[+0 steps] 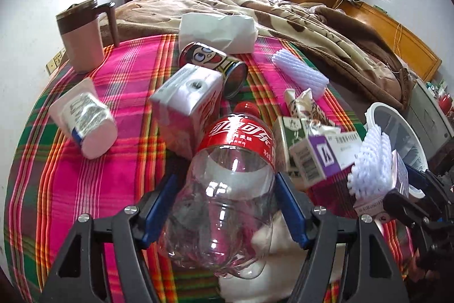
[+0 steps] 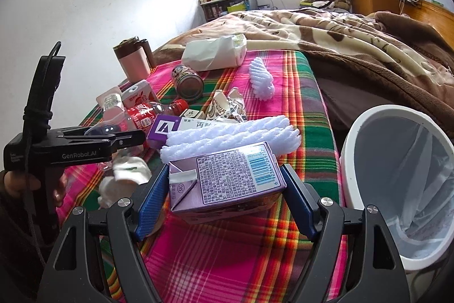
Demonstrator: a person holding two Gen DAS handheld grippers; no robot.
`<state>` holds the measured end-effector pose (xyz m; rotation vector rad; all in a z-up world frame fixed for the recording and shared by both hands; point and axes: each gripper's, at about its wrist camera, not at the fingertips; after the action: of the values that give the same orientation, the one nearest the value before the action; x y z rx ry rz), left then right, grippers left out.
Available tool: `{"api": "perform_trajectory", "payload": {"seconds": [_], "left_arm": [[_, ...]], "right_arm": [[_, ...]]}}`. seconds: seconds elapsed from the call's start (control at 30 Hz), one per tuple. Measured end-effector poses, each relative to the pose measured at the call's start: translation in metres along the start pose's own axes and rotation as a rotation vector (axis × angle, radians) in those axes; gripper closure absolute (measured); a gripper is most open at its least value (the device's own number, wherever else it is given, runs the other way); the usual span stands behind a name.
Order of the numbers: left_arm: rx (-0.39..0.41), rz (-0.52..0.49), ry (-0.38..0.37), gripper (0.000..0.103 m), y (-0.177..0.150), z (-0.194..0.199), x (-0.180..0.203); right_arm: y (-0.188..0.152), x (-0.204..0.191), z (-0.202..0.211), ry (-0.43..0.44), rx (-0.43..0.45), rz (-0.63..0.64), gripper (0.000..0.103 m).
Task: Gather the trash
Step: 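Grasp the purple milk carton with the right tool while the left tool grasps the Coca-Cola bottle, then carry both items to the white wastebasket and release them inside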
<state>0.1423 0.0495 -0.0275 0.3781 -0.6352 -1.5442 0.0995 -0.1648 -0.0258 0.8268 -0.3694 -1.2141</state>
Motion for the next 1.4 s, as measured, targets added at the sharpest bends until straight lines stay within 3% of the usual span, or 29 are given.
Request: {"api": "perform_trajectory", "payload": {"seconds": [0.27,0.4,0.53,0.8,1.13,1.4], "left_arm": [[-0.051,0.031,-0.022,0.029,-0.001,-0.01,-0.012],[-0.06,0.01,0.003,0.027,0.004,-0.018,-0.007],[-0.101,0.045,-0.035,0.027,0.007,-0.03,-0.008],[-0.043,0.03,0.006,0.039,0.002,-0.017,-0.006],[0.043,0.052,-0.011,0.039,-0.002,0.015,-0.009],[0.126,0.018,-0.04,0.039,-0.004,0.047,0.01]], "right_arm": [[-0.001,-0.004,0.004,0.002,-0.004,0.006,0.024],[-0.002,-0.005,0.004,-0.004,-0.01,0.01,0.024],[-0.002,-0.006,0.004,-0.009,-0.01,0.009,0.024],[-0.001,-0.006,0.011,-0.005,0.01,0.007,0.024],[0.001,-0.009,0.019,0.006,0.048,0.001,0.024],[0.006,-0.006,0.038,-0.015,0.103,-0.008,0.024]]}}
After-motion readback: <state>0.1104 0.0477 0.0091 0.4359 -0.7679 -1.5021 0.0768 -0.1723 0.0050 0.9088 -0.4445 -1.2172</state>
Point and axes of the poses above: each gripper's, at about its wrist camera, not at the fingertips, and z roughly against the way its jaws point, x to its right, y to its top, and after that the axes turned 3 degrees about z, right-handed
